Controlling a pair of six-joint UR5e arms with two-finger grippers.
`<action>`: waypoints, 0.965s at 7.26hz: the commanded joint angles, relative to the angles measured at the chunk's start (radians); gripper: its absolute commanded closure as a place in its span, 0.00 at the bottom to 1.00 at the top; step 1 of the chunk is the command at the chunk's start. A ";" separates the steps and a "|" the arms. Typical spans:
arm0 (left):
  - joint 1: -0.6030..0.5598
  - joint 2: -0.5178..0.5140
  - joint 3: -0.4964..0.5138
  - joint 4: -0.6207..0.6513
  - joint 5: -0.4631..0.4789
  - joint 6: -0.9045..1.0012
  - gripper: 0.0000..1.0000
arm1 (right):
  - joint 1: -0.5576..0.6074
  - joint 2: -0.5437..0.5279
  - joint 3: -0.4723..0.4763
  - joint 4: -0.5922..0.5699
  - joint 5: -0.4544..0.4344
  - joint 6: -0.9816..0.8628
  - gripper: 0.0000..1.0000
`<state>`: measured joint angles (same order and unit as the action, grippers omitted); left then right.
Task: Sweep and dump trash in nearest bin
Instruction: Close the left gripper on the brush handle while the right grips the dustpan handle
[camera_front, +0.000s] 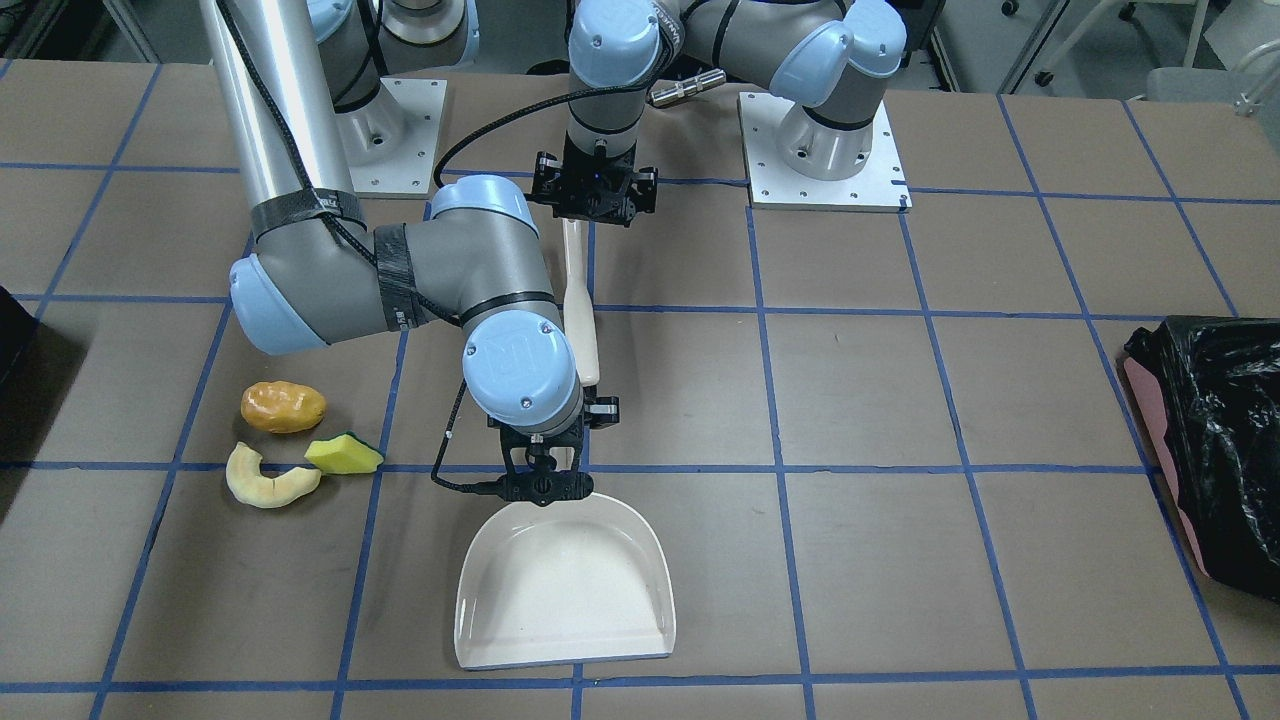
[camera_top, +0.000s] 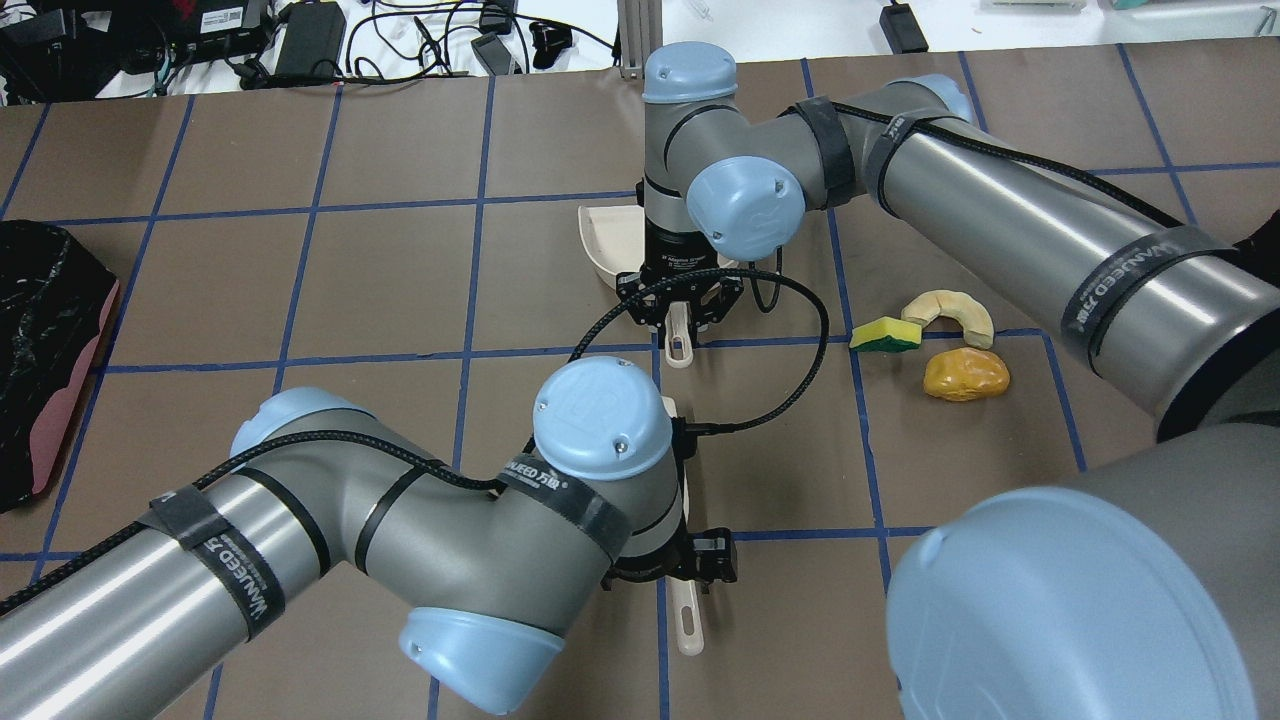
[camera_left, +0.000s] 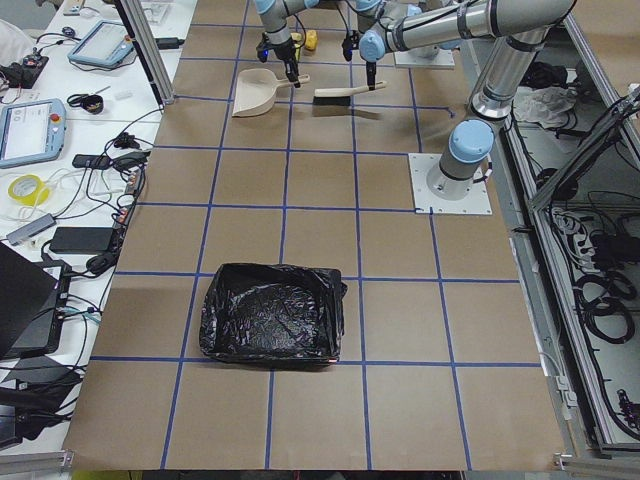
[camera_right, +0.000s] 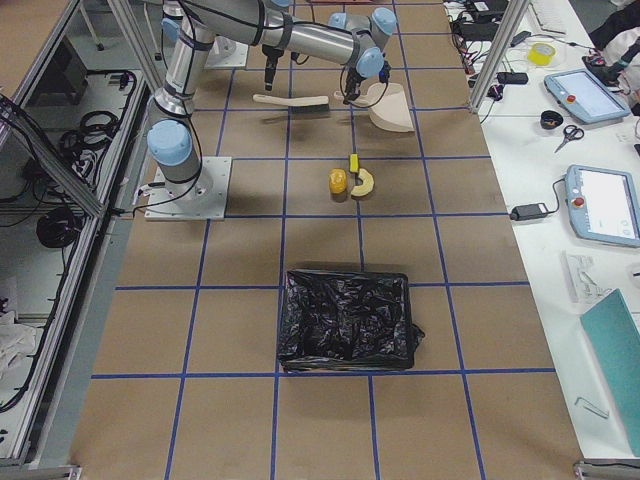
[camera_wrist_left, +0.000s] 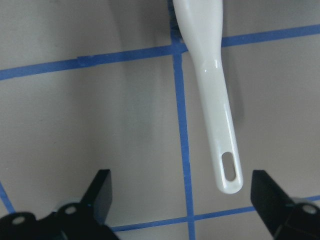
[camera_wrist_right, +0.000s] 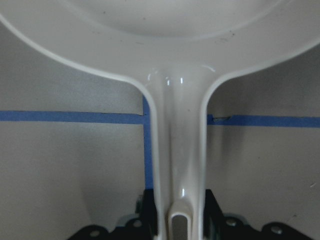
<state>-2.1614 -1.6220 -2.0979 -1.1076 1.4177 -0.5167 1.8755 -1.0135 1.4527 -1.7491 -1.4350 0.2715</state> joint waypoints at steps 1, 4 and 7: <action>-0.032 -0.047 -0.001 0.048 0.003 -0.039 0.06 | -0.025 -0.019 -0.020 0.019 -0.005 -0.039 0.89; -0.046 -0.087 -0.001 0.075 0.018 -0.040 0.14 | -0.189 -0.137 -0.075 0.285 -0.069 -0.323 0.89; -0.067 -0.114 -0.001 0.077 0.013 -0.088 0.26 | -0.288 -0.203 -0.080 0.449 -0.402 -0.685 0.89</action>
<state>-2.2140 -1.7265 -2.0985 -1.0317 1.4313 -0.5938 1.6221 -1.1961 1.3740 -1.3617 -1.7002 -0.2672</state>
